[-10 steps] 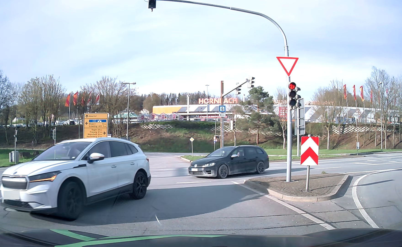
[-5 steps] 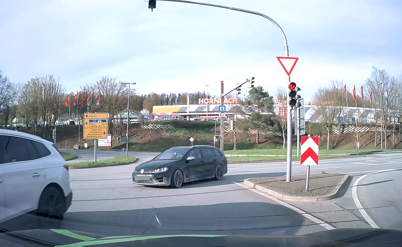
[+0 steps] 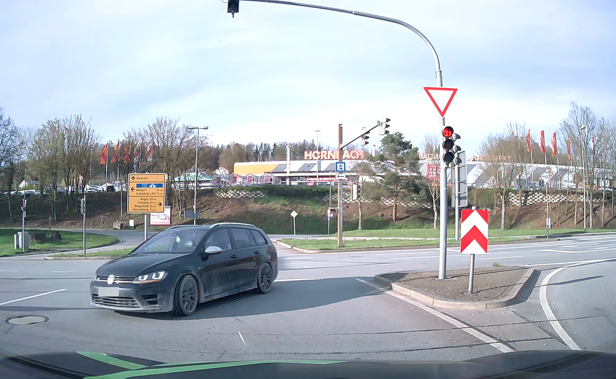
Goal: Follow the waypoints while adhering to traffic rules and regulations
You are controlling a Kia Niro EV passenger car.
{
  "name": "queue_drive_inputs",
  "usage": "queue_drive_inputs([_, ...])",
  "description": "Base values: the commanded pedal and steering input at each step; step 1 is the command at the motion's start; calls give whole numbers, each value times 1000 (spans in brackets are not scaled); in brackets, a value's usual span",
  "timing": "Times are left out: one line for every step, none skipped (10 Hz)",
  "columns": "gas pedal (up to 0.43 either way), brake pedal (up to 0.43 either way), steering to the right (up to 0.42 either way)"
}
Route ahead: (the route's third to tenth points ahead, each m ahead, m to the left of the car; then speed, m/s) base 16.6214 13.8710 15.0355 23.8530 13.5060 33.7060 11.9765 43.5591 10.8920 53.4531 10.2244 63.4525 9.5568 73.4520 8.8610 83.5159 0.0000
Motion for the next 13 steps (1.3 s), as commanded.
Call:
queue_drive_inputs([0,409,-2])
queue_drive_inputs([0,409,-2])
queue_drive_inputs([0,402,-2])
queue_drive_inputs([0,402,-2])
queue_drive_inputs([0,409,-2])
queue_drive_inputs([0,402,-2])
queue_drive_inputs([0,402,-2])
queue_drive_inputs([0,402,-2])
queue_drive_inputs([0,409,-2])
queue_drive_inputs([0,409,-2])
queue_drive_inputs([0,402,-2])
queue_drive_inputs([0,409,-2])
queue_drive_inputs([0,409,-2])
